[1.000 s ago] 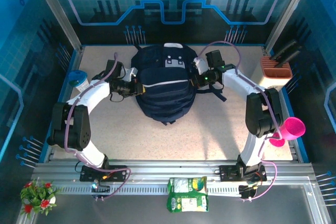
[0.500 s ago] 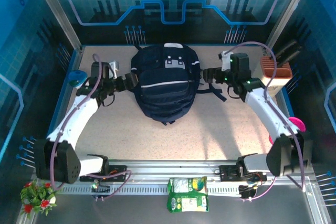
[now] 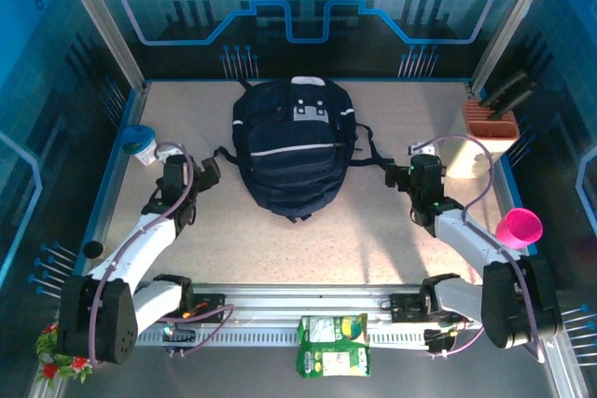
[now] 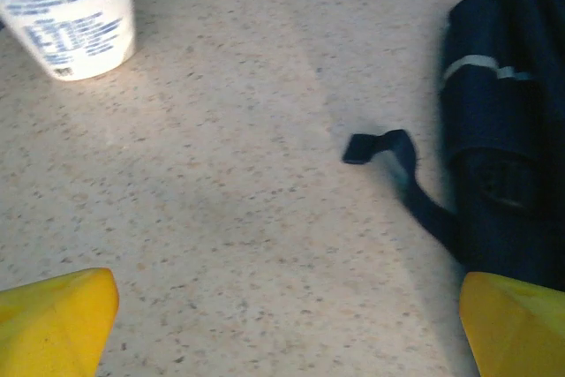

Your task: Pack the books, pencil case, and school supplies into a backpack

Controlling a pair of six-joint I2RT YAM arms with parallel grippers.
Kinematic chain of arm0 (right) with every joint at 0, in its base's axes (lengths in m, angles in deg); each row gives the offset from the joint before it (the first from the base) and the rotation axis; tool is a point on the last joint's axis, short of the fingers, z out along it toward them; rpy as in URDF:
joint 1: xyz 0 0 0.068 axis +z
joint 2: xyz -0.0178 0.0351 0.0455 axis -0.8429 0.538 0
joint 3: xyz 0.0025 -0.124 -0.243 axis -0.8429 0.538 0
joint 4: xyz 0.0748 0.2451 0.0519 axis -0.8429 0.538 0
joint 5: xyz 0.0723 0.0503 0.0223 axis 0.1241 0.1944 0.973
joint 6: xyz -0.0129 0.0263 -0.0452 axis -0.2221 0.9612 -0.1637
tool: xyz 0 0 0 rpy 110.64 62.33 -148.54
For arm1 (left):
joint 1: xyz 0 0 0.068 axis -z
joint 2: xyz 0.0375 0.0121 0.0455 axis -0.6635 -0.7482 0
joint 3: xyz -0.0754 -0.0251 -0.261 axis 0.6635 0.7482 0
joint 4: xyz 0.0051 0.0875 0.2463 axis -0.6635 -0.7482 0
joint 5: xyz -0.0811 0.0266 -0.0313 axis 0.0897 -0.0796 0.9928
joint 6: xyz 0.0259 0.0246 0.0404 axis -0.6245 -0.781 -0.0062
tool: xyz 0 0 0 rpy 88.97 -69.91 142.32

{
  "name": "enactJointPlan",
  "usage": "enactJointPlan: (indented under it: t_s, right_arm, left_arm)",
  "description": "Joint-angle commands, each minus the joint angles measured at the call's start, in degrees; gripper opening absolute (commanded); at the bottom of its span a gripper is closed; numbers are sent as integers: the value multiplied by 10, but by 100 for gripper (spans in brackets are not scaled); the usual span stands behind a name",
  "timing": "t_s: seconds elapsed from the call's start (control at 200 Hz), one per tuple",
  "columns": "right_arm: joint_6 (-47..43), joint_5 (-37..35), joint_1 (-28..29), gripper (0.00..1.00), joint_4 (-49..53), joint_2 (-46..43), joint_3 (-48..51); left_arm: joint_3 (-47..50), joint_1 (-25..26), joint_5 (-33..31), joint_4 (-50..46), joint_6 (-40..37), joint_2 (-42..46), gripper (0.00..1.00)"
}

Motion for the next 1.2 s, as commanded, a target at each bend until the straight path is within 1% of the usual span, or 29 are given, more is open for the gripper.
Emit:
enactJointPlan:
  t_s: [0.0,0.095,0.235,0.3,0.345,0.4,0.465,0.505,0.57,0.65,0.765,0.81,0.855,0.895,1.011,1.046,1.161,1.196]
  right_arm:
    - [-30,-28,-11,100,-93,35,13]
    - [-55,-8,-12,100,-145,69,23]
    - [-105,25,-14,100,-221,105,27]
    - [-123,37,-15,100,-276,114,41]
    - [-117,56,-21,100,-264,113,36]
    - [-119,77,-24,100,-284,112,45]
    - [-113,102,-30,100,-315,107,64]
    - [-108,128,-38,100,-357,112,83]
    - [-105,156,-45,100,-438,134,112]
    - [-111,170,-46,100,-491,161,125]
    - [-114,178,-46,100,-520,193,125]
    - [-114,175,-46,100,-530,205,124]
    - [-114,176,-46,100,-513,200,120]
    - [-114,177,-46,100,-510,200,118]
    - [-114,175,-46,100,-489,202,106]
    - [-114,175,-46,100,-472,201,98]
    - [-105,162,-46,100,-404,201,63]
    - [-103,170,-50,100,-404,201,63]
  left_arm:
    - [28,-11,-40,136,-53,-4,99]
    - [44,-15,-20,183,-89,-17,99]
    - [64,-22,42,262,-129,-62,99]
    - [77,-24,89,308,-144,-81,99]
    - [85,-24,138,341,-159,-92,99]
    - [90,-24,194,371,-176,-105,99]
    - [91,-24,222,397,-182,-122,99]
    - [92,-24,233,414,-186,-133,99]
    - [84,-24,235,410,-194,-141,99]
    - [78,-25,228,416,-198,-151,99]
    - [77,-27,208,450,-208,-180,99]
    - [75,-34,205,470,-197,-202,99]
    - [71,-43,216,487,-190,-222,99]
    - [62,-48,220,480,-185,-235,99]
    - [45,-49,222,472,-184,-267,99]
    - [47,-49,221,486,-186,-276,99]
    - [49,-49,217,489,-185,-276,99]
    - [46,-47,212,481,-187,-275,99]
